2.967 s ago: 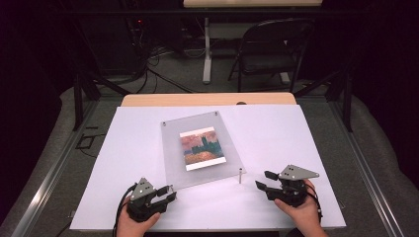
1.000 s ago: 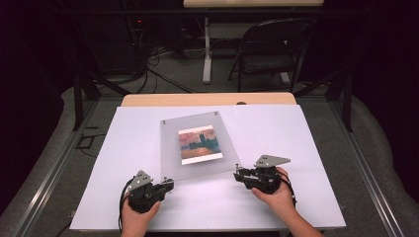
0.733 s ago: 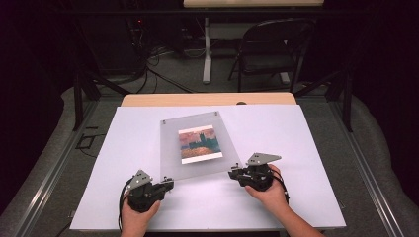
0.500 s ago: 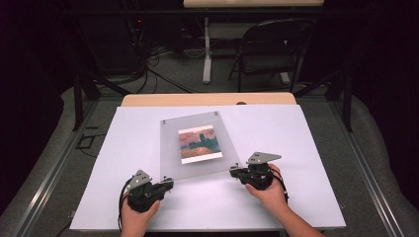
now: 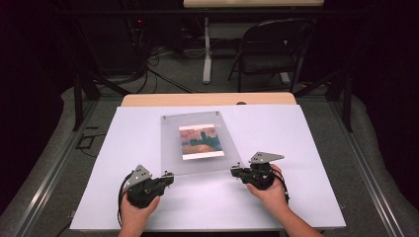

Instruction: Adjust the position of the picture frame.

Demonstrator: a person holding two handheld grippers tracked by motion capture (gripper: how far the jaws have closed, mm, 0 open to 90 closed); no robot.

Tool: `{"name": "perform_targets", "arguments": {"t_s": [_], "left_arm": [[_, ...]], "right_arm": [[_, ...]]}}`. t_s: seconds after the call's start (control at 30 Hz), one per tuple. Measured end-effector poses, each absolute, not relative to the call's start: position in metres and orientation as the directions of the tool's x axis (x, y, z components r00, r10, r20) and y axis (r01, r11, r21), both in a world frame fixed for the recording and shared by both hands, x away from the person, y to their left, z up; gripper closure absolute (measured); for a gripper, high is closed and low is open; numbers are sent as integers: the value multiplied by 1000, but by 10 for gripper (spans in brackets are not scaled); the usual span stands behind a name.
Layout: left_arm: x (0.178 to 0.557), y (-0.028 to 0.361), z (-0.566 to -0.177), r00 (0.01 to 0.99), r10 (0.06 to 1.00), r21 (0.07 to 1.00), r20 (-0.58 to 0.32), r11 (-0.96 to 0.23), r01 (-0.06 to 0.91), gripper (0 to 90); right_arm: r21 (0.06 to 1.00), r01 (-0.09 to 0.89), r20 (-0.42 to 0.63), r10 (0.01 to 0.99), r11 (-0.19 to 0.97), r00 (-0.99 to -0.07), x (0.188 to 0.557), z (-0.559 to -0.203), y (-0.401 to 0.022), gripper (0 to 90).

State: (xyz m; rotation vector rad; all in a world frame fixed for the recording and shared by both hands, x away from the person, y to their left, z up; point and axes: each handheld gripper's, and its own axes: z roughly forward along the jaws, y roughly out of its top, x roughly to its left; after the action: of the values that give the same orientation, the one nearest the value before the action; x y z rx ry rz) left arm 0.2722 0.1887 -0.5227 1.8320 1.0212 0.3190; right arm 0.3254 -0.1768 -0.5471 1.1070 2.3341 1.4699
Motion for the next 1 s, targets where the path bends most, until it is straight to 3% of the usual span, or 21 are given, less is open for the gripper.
{"name": "perform_targets", "arguments": {"t_s": [1.0], "left_arm": [[330, 169, -515, 581, 782, 844, -227, -139, 517, 848]], "right_arm": [[852, 495, 239, 713, 172, -659, 348, -537, -195, 854]]}}
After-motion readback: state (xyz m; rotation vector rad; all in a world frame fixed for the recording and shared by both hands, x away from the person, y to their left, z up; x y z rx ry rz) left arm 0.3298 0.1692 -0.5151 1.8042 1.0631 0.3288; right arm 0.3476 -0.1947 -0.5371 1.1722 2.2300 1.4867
